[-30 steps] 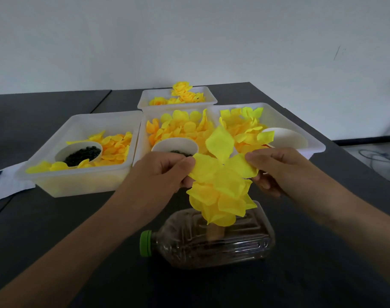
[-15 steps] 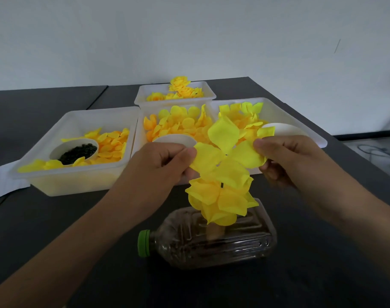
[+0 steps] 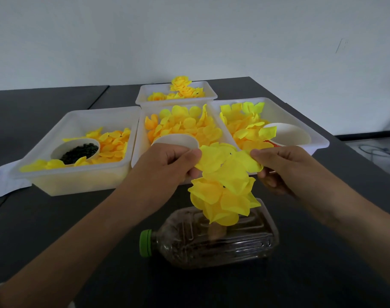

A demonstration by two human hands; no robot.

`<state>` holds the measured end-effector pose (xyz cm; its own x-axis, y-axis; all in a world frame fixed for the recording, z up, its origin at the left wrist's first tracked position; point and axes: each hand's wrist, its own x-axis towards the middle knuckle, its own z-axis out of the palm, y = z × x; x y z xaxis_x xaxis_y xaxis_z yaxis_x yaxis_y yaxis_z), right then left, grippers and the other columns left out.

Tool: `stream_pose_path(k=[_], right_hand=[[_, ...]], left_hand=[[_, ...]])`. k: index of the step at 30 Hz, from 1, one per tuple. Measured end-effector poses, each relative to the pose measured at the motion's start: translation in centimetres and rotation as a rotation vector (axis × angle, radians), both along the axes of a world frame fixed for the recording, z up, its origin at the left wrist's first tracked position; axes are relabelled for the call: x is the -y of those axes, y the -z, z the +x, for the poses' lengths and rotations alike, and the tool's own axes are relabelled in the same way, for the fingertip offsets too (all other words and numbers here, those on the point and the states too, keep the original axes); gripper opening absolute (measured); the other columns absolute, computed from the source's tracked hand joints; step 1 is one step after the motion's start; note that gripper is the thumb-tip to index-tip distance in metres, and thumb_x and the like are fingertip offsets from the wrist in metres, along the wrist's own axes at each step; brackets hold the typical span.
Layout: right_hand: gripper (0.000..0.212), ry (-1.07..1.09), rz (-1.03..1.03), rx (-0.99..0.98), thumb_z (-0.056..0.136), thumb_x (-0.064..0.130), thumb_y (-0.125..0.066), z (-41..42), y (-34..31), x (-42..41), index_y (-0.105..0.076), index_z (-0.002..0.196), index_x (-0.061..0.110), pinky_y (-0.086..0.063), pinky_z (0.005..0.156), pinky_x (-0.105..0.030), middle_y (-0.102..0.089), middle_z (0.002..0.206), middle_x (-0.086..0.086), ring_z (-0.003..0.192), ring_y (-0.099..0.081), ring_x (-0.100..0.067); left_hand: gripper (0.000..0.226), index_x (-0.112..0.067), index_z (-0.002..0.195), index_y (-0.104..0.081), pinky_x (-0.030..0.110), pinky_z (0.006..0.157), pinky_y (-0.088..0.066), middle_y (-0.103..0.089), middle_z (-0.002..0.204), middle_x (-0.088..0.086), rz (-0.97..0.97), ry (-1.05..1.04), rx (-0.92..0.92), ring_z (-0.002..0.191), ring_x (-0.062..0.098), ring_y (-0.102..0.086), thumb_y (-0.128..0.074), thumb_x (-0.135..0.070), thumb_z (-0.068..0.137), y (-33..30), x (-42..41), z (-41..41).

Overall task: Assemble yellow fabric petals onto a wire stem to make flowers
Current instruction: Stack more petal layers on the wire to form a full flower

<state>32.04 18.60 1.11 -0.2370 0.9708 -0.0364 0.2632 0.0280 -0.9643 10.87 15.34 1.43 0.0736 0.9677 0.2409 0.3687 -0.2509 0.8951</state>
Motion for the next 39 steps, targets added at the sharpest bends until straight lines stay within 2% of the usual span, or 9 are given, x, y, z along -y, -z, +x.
stream_pose_path(k=[7, 14, 17, 20, 24, 31, 33, 37, 39], right_hand=[[0.045, -0.015, -0.009, 0.039, 0.096, 0.035, -0.052, -0.4, 0.2, -0.3, -0.053, 0.056, 0.013, -0.030, 0.039, -0.015, -0.042, 0.044, 0.004, 0.038, -0.033, -0.007], [0.045, -0.019, 0.027, -0.037, 0.097, 0.030, -0.051, -0.6, -0.3, -0.4, -0.049, 0.055, 0.013, -0.027, 0.042, -0.018, -0.041, 0.046, 0.004, 0.041, -0.031, -0.010], [0.049, -0.008, 0.050, -0.021, 0.097, 0.030, -0.052, -0.4, -0.4, -0.4, -0.051, 0.050, 0.016, -0.028, 0.040, -0.018, -0.041, 0.045, 0.002, 0.040, -0.031, -0.010], [0.051, -0.020, 0.042, 0.037, 0.095, 0.034, -0.053, 0.0, -0.2, -0.1, -0.054, 0.047, 0.018, -0.028, 0.039, -0.016, -0.039, 0.046, 0.000, 0.041, -0.031, -0.010], [0.050, -0.043, 0.021, 0.113, 0.093, 0.036, -0.055, 0.4, 0.6, 0.3, -0.058, 0.046, 0.019, -0.030, 0.039, -0.013, -0.042, 0.044, 0.001, 0.038, -0.035, -0.006], [0.044, -0.086, 0.136, 0.205, 0.093, 0.032, -0.056, 0.8, 2.7, 0.4, -0.056, 0.054, 0.010, -0.032, 0.043, -0.008, -0.046, 0.043, 0.007, 0.040, -0.040, -0.001], [0.044, -0.081, 0.180, 0.246, 0.092, 0.032, -0.058, 0.7, 3.4, 0.4, -0.056, 0.051, 0.016, -0.035, 0.047, -0.010, -0.048, 0.044, 0.007, 0.042, -0.043, 0.000], [0.044, -0.079, 0.191, 0.250, 0.091, 0.031, -0.059, 0.4, 4.7, 0.8, -0.058, 0.047, 0.030, -0.038, 0.049, -0.009, -0.051, 0.044, 0.012, 0.045, -0.050, 0.003], [0.040, -0.052, 0.212, 0.254, 0.091, 0.033, -0.059, 0.3, 5.3, 0.9, -0.060, 0.052, 0.030, -0.039, 0.053, -0.013, -0.052, 0.047, 0.011, 0.047, -0.049, 0.003]], left_hand=[[0.045, -0.014, 0.057, -0.056, 0.006, 0.056, -0.041, -0.045, 0.036, -0.018, -0.033, 0.020, -0.003, 0.038, -0.006, -0.045, -0.047, -0.023, 0.100, 0.8, -0.4, -0.1], [0.044, -0.010, 0.058, -0.057, 0.006, 0.054, -0.040, -0.045, 0.036, -0.016, -0.060, 0.007, -0.027, 0.038, -0.005, -0.044, -0.049, -0.024, 0.099, 1.4, -0.7, -0.5], [0.044, -0.015, 0.057, -0.060, 0.006, 0.048, -0.034, -0.043, 0.036, -0.014, -0.057, -0.001, -0.058, 0.037, -0.003, -0.040, -0.050, -0.029, 0.097, 1.7, -0.4, -0.8], [0.045, -0.022, 0.052, -0.059, 0.008, 0.051, -0.035, -0.040, 0.036, -0.014, -0.041, 0.005, -0.058, 0.037, -0.002, -0.039, -0.052, -0.031, 0.096, 1.6, 0.1, -1.0], [0.045, -0.025, 0.051, -0.058, 0.013, 0.051, -0.032, -0.038, 0.043, -0.010, -0.012, 0.004, -0.168, 0.043, 0.004, -0.035, -0.051, -0.039, 0.092, 1.7, 0.2, -1.6], [0.044, -0.026, 0.051, -0.057, 0.008, 0.052, -0.036, -0.048, 0.042, -0.015, 0.000, 0.001, -0.311, 0.042, -0.001, -0.044, -0.055, -0.031, 0.095, 2.9, 0.6, -1.9], [0.043, -0.025, 0.053, -0.059, 0.007, 0.053, -0.037, -0.053, 0.045, -0.017, -0.002, -0.003, -0.354, 0.044, -0.003, -0.047, -0.055, -0.031, 0.095, 3.5, 0.6, -2.0], [0.043, -0.028, 0.054, -0.057, 0.016, 0.050, -0.032, -0.057, 0.053, -0.013, -0.019, -0.011, -0.441, 0.049, 0.001, -0.049, -0.051, -0.042, 0.094, 4.9, 0.5, -2.0], [0.042, -0.030, 0.055, -0.057, 0.021, 0.053, -0.034, -0.057, 0.054, -0.010, -0.018, -0.012, -0.446, 0.051, 0.003, -0.050, -0.050, -0.044, 0.094, 5.4, 0.3, -2.0]])
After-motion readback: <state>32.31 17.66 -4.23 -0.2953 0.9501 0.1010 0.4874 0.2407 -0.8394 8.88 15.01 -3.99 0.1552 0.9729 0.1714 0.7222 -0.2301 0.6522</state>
